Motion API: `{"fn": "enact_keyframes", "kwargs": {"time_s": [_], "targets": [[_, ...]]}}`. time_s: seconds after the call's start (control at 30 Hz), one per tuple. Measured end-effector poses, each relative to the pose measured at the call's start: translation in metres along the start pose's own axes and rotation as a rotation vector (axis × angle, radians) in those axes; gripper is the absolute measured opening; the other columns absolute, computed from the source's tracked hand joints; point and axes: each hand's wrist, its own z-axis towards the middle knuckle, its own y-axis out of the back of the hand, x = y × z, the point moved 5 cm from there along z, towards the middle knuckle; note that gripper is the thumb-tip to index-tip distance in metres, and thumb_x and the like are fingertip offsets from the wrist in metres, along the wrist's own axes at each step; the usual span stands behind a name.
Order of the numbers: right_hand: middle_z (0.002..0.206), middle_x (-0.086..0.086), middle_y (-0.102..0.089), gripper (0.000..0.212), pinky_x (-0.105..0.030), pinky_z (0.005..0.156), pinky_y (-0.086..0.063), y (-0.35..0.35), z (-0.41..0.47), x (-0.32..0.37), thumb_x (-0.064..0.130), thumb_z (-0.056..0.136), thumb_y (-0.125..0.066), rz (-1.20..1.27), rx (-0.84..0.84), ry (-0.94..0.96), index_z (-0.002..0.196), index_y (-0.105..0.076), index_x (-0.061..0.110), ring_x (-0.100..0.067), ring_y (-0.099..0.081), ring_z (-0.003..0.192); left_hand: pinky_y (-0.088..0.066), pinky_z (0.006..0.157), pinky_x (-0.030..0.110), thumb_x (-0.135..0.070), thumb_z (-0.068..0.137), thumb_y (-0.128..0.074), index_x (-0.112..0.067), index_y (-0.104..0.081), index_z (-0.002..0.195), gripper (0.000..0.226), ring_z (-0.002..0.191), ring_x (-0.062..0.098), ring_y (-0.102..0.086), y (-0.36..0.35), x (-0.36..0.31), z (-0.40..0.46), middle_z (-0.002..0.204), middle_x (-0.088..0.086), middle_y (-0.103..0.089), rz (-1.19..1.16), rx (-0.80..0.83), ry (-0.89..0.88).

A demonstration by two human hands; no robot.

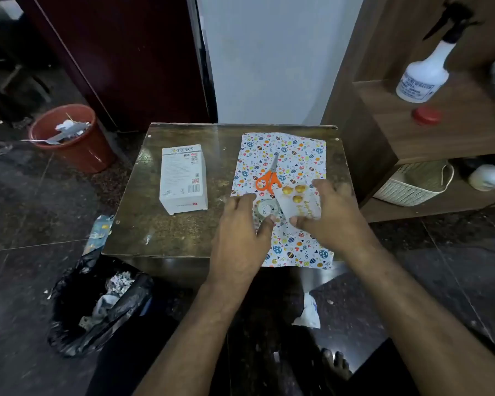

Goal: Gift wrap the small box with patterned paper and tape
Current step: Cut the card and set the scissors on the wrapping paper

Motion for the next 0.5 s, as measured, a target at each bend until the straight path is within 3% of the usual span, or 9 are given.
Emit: {"fn": "enact_keyframes", "kwargs": {"time_s": [0.13, 0.3, 0.37, 0.5], "targets": [[0.149, -0.013, -0.03, 0.117, -0.044, 0.11, -0.035, -0.011, -0.008, 0.001, 0.051, 0.077, -0.085, -0.146, 0.045, -0.01, 0.162, -0.012, 0.018, -0.034, -0.029, 0.14, -0.043, 0.099, 0.036, -0.034, 0.095, -0.07, -0.011, -0.047, 0.146, 0.061, 0.127, 0.028, -0.05, -0.01, 0.001, 0.0, 0.135, 0.011, -0.054, 0.079, 0.036, 0.013], [0.147, -0.011, -0.031, 0.119, -0.045, 0.103, -0.043, -0.01, -0.001, -0.003, 0.041, 0.069, -0.094, -0.023, 0.031, -0.073, 0.159, -0.019, 0.017, -0.035, -0.039, 0.138, -0.043, 0.106, 0.043, -0.037, 0.096, -0.067, -0.01, -0.044, 0.15, 0.065, 0.131, 0.031, -0.044, -0.018, -0.001, 0.003, 0.139, 0.011, -0.052, 0.188, 0.028, 0.015], [0.144, -0.012, -0.04, 0.106, -0.043, 0.101, -0.048, -0.012, 0.002, -0.008, 0.035, 0.071, -0.094, 0.052, 0.044, -0.096, 0.154, -0.03, 0.015, -0.034, -0.048, 0.132, -0.042, 0.105, 0.043, -0.038, 0.095, -0.067, -0.012, -0.047, 0.148, 0.062, 0.13, 0.031, -0.045, -0.02, -0.003, 0.004, 0.136, 0.01, -0.053, 0.219, 0.003, 0.02], [0.121, -0.006, -0.069, 0.039, -0.043, 0.09, -0.056, -0.006, 0.007, -0.016, 0.024, 0.094, -0.072, 0.224, -0.029, -0.072, 0.128, -0.056, 0.016, -0.028, -0.065, 0.109, -0.034, 0.105, 0.041, -0.039, 0.097, -0.065, -0.019, -0.055, 0.14, 0.048, 0.13, 0.027, -0.041, -0.024, -0.004, 0.004, 0.133, 0.005, -0.053, 0.267, -0.049, 0.059]]}}
